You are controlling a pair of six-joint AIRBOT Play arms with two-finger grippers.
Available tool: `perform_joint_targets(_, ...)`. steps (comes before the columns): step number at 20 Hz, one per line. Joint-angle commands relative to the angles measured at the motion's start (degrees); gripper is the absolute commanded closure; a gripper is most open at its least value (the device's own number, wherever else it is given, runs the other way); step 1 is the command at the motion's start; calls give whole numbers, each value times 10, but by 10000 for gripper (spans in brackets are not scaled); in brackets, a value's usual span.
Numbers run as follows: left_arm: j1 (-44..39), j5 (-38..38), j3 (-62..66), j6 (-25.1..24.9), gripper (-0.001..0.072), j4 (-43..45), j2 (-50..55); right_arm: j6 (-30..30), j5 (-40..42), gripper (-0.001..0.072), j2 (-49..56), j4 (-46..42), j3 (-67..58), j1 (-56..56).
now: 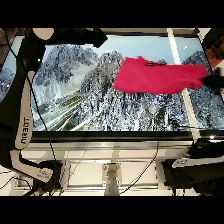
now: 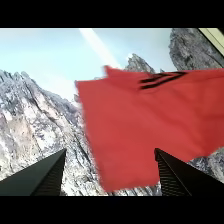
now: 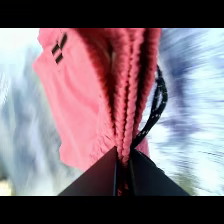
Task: Fold the clothes and pants, and hang the long-sleeved shirts on hangers.
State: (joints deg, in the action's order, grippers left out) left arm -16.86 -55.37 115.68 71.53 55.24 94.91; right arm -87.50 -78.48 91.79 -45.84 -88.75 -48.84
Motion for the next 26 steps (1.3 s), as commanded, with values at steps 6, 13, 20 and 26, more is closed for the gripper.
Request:
perform_joint_targets(6, 0, 36, 0, 0, 83, 0, 0, -62, -102, 700, -165, -233, -11, -342)
perform_joint_targets(13, 0, 39, 0, 0, 83, 0, 0, -151, -136, 316, -196, -207, -11, -383)
perform_joint_targets(20, 0, 39, 0, 0, 83, 0, 0, -114, 54, 695, -196, 296, -129, -346)
perform_joint_targets(26, 0, 39, 0, 0, 83, 0, 0, -61, 144, 697, -196, 364, -307, -146)
